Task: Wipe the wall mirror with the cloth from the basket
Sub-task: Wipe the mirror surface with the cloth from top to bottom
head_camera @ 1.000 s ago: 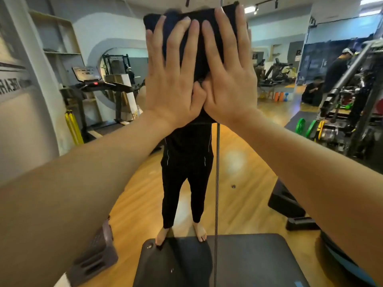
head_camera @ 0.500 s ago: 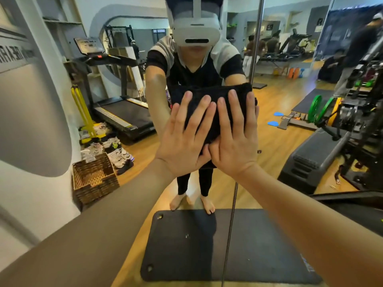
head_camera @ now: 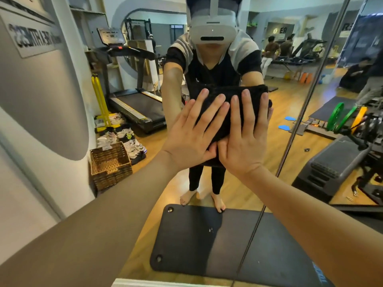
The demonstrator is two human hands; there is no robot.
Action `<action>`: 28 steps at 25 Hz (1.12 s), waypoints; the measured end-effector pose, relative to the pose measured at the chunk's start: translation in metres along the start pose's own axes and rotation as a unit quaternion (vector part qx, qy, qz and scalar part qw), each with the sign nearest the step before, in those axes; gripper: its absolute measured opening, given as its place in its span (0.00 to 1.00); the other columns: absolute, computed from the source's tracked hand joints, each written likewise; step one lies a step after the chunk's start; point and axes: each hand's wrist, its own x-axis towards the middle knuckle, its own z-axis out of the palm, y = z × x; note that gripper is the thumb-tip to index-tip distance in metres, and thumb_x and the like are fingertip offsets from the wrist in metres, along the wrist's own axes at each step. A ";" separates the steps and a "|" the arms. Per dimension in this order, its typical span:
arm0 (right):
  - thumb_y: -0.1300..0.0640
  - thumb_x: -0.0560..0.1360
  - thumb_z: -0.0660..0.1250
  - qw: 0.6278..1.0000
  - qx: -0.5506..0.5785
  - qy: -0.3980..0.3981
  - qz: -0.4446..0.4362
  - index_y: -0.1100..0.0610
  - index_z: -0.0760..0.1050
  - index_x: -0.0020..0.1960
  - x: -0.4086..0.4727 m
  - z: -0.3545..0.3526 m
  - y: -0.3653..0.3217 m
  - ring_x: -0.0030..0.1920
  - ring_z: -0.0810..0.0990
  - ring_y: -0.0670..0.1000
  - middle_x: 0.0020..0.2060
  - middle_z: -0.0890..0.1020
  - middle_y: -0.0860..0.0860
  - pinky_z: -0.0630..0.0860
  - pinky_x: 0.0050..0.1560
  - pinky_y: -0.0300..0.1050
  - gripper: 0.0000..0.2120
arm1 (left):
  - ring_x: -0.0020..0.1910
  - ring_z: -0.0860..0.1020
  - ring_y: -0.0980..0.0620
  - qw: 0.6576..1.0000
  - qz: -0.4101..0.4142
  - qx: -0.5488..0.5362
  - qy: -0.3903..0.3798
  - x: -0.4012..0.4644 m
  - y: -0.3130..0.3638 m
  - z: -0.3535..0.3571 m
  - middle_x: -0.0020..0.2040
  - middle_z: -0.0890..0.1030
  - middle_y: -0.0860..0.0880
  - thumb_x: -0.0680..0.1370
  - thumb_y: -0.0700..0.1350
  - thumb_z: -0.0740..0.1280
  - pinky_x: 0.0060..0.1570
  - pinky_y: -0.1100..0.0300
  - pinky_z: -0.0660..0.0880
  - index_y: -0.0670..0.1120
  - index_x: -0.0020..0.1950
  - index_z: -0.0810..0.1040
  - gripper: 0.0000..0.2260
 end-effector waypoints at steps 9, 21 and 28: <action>0.48 0.81 0.51 1.000 0.011 0.010 0.023 0.65 0.62 0.80 0.008 0.038 -0.098 0.78 0.53 0.73 0.78 0.62 0.67 0.47 0.80 0.69 0.32 | 0.78 0.62 0.33 1.000 0.013 0.002 -0.002 -0.059 -0.082 -0.008 0.78 0.67 0.39 0.83 0.58 0.62 0.79 0.40 0.59 0.40 0.79 0.66 0.30; 0.49 0.78 0.55 0.999 0.016 -0.031 0.004 0.62 0.56 0.82 0.026 0.080 -0.216 0.79 0.52 0.74 0.79 0.59 0.66 0.48 0.79 0.71 0.35 | 0.78 0.61 0.34 0.999 0.033 -0.003 -0.011 -0.140 -0.197 -0.013 0.78 0.66 0.39 0.83 0.58 0.62 0.79 0.41 0.57 0.40 0.80 0.64 0.31; 0.46 0.79 0.55 0.996 0.046 -0.073 -0.021 0.58 0.49 0.84 0.042 0.108 -0.293 0.80 0.46 0.68 0.81 0.50 0.58 0.45 0.79 0.71 0.36 | 0.80 0.56 0.33 0.996 0.048 0.002 -0.071 -0.194 -0.277 -0.031 0.81 0.57 0.39 0.82 0.58 0.63 0.80 0.40 0.56 0.41 0.83 0.53 0.36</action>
